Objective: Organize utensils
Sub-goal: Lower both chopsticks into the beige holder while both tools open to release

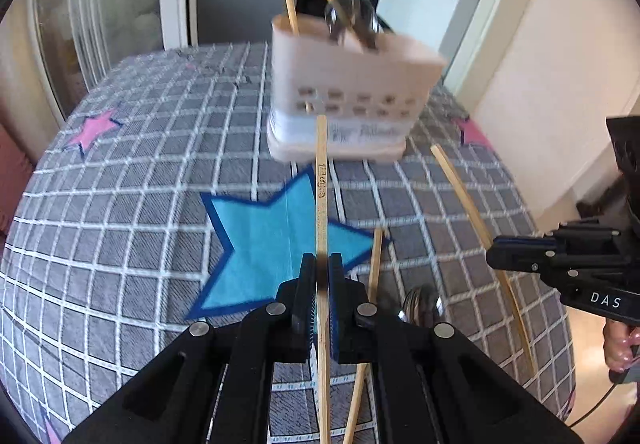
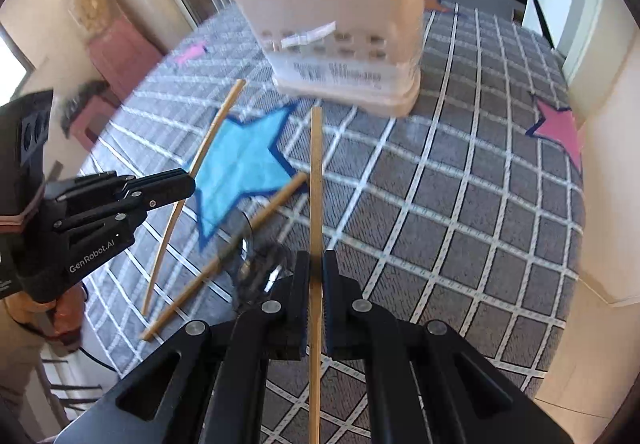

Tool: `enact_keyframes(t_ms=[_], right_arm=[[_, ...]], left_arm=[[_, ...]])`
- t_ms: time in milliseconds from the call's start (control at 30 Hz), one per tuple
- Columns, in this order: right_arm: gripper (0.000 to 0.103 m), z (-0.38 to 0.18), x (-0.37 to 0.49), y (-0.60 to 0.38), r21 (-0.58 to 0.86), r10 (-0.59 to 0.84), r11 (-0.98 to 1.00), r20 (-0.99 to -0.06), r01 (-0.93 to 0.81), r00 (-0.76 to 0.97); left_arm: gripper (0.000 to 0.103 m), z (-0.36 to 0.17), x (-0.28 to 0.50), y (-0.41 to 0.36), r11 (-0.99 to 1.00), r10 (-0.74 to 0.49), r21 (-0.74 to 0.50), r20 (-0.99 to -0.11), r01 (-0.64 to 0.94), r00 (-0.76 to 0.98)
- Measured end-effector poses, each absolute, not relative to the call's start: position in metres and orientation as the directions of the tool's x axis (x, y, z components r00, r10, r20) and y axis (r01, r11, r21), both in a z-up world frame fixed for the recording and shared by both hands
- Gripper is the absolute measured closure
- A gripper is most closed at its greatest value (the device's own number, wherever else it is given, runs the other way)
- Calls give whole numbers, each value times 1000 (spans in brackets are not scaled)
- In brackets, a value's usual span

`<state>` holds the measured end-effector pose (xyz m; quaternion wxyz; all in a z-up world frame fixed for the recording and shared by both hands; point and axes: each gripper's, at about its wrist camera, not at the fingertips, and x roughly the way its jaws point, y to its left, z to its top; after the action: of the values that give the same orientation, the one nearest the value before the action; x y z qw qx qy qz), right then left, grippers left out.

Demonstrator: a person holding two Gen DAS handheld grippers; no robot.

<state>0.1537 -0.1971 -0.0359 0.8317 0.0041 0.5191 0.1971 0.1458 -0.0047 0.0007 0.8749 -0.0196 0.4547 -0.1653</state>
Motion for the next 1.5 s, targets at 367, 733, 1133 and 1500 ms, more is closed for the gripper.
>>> enact_keyframes(t_ms=[367,733,1133,1500], right_arm=[[97,54,178,-212,257,399,915,-682,-311,612],[97,107,259,-214,287,404,912,-513,-292,757],[97,95,326,-194,202,352,934,-365,-296,862],[97,53,329,-177,34,290,955,-299,-293,909]], left_arm=[[67,99,177,12,939,-339,-252,-587,232,735],[67,157,273,-1,939,-316,-282,-469,199,825],[67,133,336,-25,950,-254,-271,-395,152,883],[67,95,333,-30,956,-223,-259,-332,139,916]])
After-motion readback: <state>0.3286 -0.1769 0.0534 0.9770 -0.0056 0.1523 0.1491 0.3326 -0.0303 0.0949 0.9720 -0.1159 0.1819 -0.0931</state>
